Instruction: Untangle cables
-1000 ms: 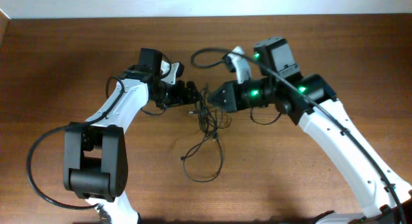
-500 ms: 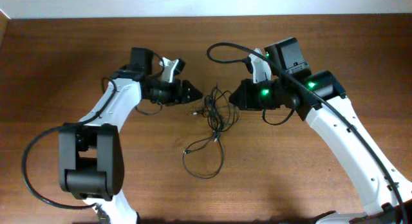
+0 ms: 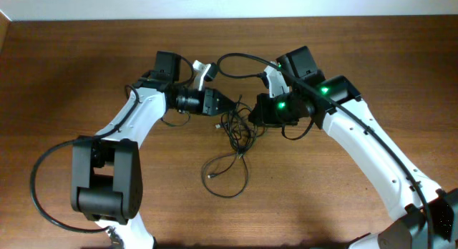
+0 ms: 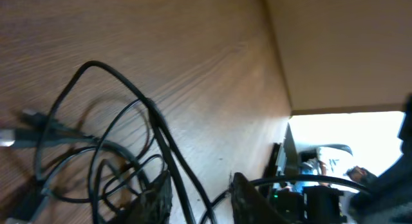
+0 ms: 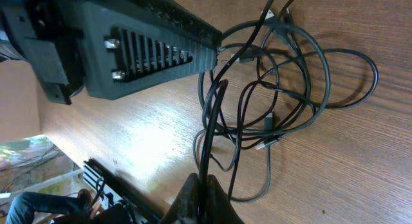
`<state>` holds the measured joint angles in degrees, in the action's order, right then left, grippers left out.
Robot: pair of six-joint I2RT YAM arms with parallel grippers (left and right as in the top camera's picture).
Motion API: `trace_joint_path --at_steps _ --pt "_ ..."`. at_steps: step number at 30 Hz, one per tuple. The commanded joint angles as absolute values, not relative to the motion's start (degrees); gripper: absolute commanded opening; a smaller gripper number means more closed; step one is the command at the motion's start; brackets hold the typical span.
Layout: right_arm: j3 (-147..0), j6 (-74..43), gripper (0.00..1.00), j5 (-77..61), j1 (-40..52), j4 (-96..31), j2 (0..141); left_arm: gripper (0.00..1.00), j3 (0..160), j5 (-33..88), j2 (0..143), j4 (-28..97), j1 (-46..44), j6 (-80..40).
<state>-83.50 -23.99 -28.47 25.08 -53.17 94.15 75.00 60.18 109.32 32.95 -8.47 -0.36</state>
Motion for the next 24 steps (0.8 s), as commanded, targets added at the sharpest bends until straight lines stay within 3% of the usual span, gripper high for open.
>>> trace_joint_path --at_steps 1,3,5,9,13,20,24 --pt "-84.2 -23.8 0.04 -28.3 25.2 -53.5 94.1 0.22 75.8 54.3 109.6 33.5 -8.5 -0.8" --pt "-84.2 -23.8 0.04 -29.6 25.2 -53.6 94.1 0.08 75.8 50.8 109.6 33.9 -8.5 -0.9" --pt "-84.2 -23.8 0.04 -30.8 25.0 -53.6 94.0 0.03 75.8 45.0 109.6 34.6 -8.5 -1.2" --pt "-84.2 -23.8 0.04 -34.7 25.0 -52.2 93.9 0.01 75.8 35.6 109.6 35.4 -8.5 -7.3" --pt "-86.4 -23.8 0.04 -35.5 25.0 -51.4 91.1 0.0 75.8 16.2 109.6 38.7 -8.5 -21.3" --pt "-98.4 -16.5 0.04 -32.8 25.0 -51.6 81.4 0.0 75.8 13.7 109.6 38.8 -8.5 -21.9" --pt "-100.4 -16.4 0.04 -19.3 25.0 -50.6 74.5 0.0 75.8 13.6 109.6 38.9 -8.5 -21.9"
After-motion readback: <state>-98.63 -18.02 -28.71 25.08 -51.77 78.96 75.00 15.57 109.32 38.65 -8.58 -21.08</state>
